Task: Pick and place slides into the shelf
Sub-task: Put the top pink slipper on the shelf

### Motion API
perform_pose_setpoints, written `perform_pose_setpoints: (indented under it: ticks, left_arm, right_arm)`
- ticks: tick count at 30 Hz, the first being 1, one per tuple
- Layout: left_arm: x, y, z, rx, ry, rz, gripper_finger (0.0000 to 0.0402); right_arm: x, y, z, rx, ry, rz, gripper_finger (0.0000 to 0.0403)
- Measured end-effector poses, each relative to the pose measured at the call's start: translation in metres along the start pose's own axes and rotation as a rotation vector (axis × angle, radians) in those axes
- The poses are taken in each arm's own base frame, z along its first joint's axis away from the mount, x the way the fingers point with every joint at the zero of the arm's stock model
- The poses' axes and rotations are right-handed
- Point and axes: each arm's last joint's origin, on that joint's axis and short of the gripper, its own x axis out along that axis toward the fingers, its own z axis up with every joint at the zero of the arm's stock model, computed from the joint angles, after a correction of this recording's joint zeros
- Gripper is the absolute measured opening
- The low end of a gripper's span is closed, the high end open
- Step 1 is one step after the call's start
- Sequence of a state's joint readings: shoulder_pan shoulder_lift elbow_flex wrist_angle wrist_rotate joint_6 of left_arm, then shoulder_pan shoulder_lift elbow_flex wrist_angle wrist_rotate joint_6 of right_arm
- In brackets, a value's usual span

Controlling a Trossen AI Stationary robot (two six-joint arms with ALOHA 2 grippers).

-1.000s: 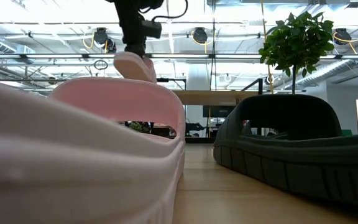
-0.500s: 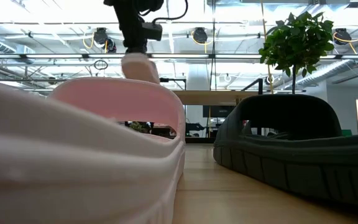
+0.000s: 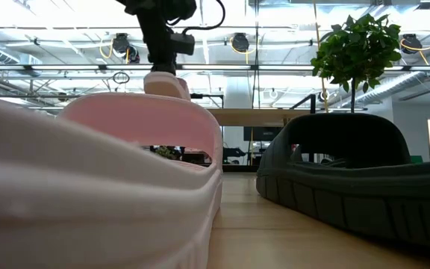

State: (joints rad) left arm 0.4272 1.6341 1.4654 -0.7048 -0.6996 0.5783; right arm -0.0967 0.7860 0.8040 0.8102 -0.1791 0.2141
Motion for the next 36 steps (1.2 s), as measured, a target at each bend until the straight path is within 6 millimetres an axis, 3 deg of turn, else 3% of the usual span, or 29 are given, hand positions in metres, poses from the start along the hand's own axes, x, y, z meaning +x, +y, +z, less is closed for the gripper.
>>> perform_pose_setpoints:
  ticks: [36]
  left_arm:
    - [0.0071,0.0054,-0.0063,-0.049,0.018,-0.031,0.0]
  right_arm:
    - [0.0,0.0001,0.0001,-0.017,-0.001,0.001,0.007]
